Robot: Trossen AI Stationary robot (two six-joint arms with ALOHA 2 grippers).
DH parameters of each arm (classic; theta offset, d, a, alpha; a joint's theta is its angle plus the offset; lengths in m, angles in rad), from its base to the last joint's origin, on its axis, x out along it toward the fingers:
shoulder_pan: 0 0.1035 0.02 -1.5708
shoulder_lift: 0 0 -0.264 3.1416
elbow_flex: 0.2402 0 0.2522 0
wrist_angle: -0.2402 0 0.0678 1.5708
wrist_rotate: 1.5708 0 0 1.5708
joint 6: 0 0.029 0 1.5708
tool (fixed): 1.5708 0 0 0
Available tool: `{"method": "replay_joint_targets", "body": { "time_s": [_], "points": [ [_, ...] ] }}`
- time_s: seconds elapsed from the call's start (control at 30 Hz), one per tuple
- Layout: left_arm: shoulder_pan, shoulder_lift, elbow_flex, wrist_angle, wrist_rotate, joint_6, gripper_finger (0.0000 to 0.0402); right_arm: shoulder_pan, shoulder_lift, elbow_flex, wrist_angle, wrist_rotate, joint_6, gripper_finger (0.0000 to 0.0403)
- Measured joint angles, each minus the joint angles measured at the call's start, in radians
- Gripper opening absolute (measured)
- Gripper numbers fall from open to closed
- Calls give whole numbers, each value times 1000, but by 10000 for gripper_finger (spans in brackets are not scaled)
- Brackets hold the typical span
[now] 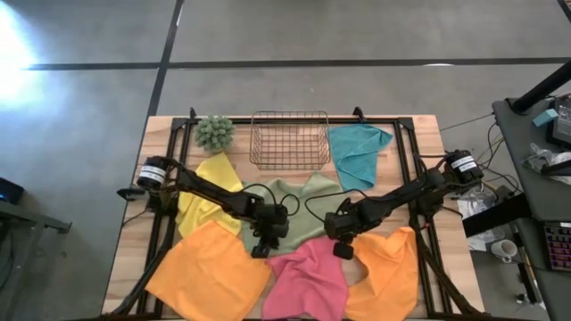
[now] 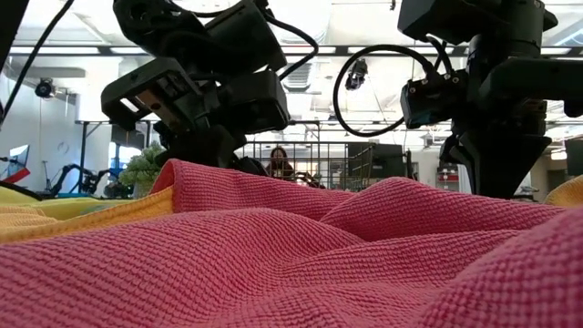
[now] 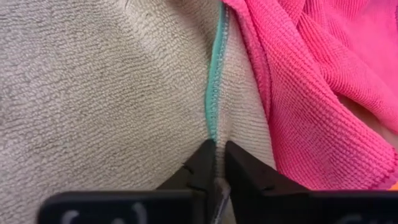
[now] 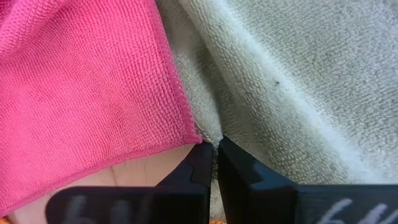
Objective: Fold microfiber towels
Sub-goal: Fold the green towel
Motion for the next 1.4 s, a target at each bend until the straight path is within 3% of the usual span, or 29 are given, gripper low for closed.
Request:
{"method": "replay_joint_targets", "body": {
  "time_s": [0.23,0.5,0.67,1.07,1.2,1.4],
  "points": [
    [-1,-20,0,-40,0,4,2,0,-1,0,2,1,25,9],
    [-2,-127,2,-148,-93,19,1,0,-3,98,-3,7,-32,9],
    [-4,-229,3,-225,-159,-5,0,0,-3,156,-41,89,-41,9],
    [-12,-465,14,-444,-355,-87,0,0,-3,393,-374,249,-127,8],
    [-15,-524,58,-499,-435,-89,0,0,-3,488,-444,296,-154,8],
    [-16,-533,196,-618,-472,-83,0,0,-4,642,-623,413,-173,8]
  ]
}}
